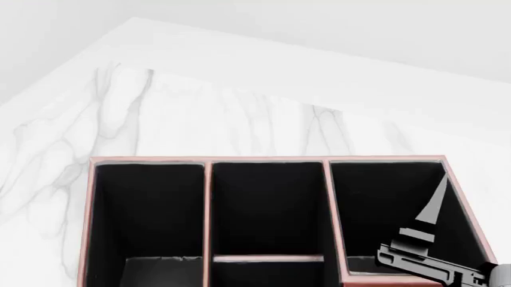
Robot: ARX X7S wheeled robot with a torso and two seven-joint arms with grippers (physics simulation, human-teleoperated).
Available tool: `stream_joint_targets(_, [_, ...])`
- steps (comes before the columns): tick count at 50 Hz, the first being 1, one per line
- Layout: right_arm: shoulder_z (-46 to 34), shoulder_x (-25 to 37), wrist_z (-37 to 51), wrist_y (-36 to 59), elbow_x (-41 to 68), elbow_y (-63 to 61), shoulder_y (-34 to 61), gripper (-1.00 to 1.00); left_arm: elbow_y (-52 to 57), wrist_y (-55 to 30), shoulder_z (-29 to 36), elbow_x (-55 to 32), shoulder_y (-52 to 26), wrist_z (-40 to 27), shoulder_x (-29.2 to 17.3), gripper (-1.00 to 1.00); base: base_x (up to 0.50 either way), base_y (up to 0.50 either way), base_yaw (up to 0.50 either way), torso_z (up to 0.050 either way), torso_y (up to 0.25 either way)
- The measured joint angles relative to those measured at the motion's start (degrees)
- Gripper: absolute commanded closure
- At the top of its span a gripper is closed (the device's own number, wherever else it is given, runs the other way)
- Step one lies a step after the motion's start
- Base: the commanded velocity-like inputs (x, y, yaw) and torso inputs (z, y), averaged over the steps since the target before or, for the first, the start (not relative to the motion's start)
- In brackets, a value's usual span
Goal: Pick up the book and place it in the front compartment of the caddy.
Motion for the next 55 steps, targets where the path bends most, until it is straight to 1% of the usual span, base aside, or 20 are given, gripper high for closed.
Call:
stream_joint_targets(18, [-0.1,0.4,0.2,-0.1,0.5,0.0,0.0,-1.00,-1.9,1.5,4.9,2.2,-2.3,4.4,0.6,-1.00,0.00,0.00,0.00,0.000,0.000])
stream_joint_targets(55, [-0.4,1.2,0.8,-0.3,0.9,-0.5,-0.3,-1.00,-10.2,7.0,14.7,10.7,-4.9,10.8,2.2,-1.00,0.00,0.00,0.00,0.000,0.000])
